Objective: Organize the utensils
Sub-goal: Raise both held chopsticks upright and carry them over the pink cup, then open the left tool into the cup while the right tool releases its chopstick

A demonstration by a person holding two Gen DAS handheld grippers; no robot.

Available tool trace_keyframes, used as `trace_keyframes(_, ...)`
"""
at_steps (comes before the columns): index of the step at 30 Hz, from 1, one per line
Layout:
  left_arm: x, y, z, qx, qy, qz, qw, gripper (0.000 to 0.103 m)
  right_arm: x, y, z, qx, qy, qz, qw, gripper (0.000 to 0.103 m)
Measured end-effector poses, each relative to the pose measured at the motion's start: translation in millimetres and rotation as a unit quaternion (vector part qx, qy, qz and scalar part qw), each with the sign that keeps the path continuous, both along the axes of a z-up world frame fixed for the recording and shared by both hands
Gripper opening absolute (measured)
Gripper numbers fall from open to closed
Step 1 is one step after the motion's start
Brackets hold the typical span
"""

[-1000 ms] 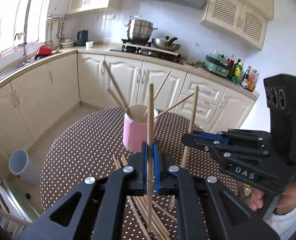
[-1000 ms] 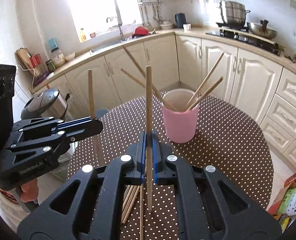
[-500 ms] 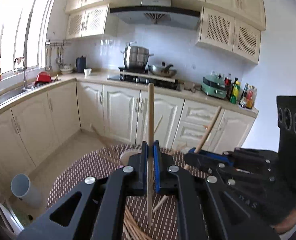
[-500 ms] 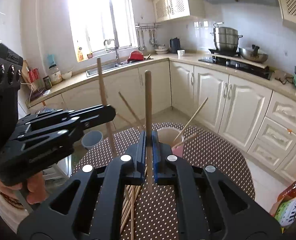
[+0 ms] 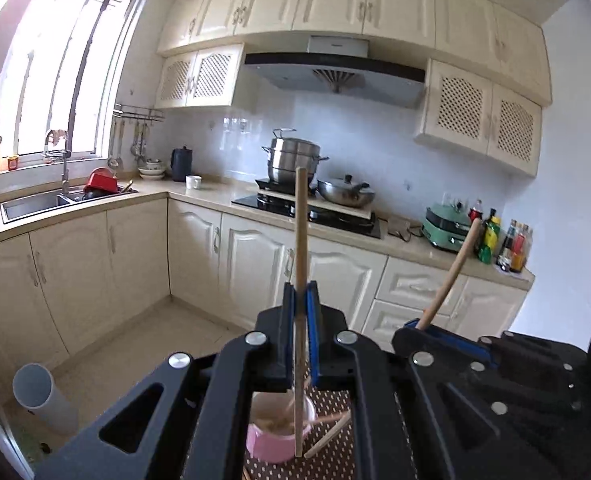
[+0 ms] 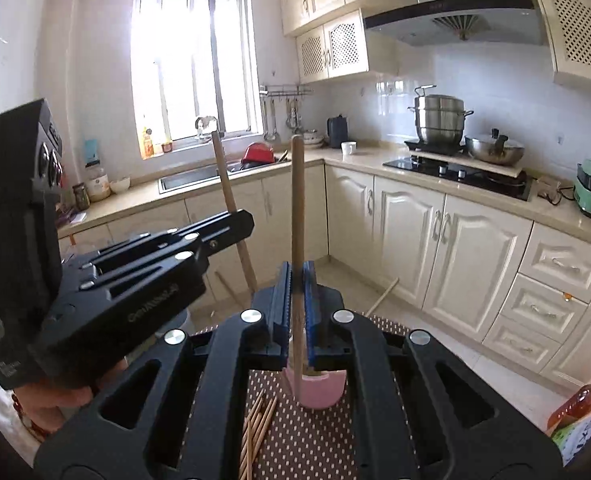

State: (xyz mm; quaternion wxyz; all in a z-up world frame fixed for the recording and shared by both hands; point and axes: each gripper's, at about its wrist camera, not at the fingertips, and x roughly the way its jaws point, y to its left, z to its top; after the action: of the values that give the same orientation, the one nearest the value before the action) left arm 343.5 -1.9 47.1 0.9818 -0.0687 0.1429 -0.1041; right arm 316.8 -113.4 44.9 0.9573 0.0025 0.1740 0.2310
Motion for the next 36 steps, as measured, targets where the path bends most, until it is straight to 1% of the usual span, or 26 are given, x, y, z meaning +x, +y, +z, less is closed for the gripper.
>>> trace_keyframes(4,14.7,4.7,0.6,-0.012,-0.004,0.015,0.9998,0.006,7.5,4.8,2.5,-0.001,-0.027,-0.02,0.999,0.006)
trace_keyframes(7,21.0,7.9,-4.1,-0.018,-0.011,0.023,0.9995,0.006,10.6,6.6,-0.9,0.0,-0.045,-0.034,0.998,0.006)
trace_keyframes(11,30.8,6.0,-17.3,-0.013,-0.008,0.03,0.9994,0.006,18.1,6.0,-9.8,0.003,-0.048,-0.04,0.998,0.006)
trace_keyframes(14,33.5,2.0,-31.3,-0.001,-0.002,0.029,0.9996,0.006,22.8,6.0,-20.6,0.002,-0.039,-0.039,0.998,0.006)
trace_keyframes(17,33.5,3.3,-43.2,-0.002,-0.001,0.03,0.9995,0.006,25.2,5.3,-32.6,0.001,-0.031,-0.038,0.999,0.006)
trace_keyframes(20,36.3,5.6,-53.6,-0.006,0.015,0.025,0.9995,0.006,27.3,4.4,-40.6,0.001,-0.019,-0.036,0.999,0.006)
trace_keyframes(24,31.4,6.5,-67.2,-0.001,0.021,0.016,0.9996,0.006,23.8,3.8,-50.3,-0.001,-0.01,-0.037,0.999,0.006)
trace_keyframes(27,28.5,7.1,-78.8,0.002,0.03,-0.001,0.9996,0.006,21.0,4.9,-59.2,-0.003,-0.002,-0.035,0.999,0.006)
trace_keyframes(30,22.7,7.3,-89.3,0.019,0.03,-0.002,0.9994,0.006,17.3,4.4,-70.6,-0.007,0.003,-0.033,0.999,0.006)
trace_keyframes(33,16.6,7.1,-99.3,0.027,0.029,-0.007,0.9992,0.006,15.8,1.9,-81.0,-0.008,0.011,-0.036,0.999,0.007)
trace_keyframes(36,13.6,7.7,-108.3,0.033,0.036,-0.008,0.9988,0.006,14.5,1.4,-91.3,-0.01,0.015,-0.041,0.999,0.007)
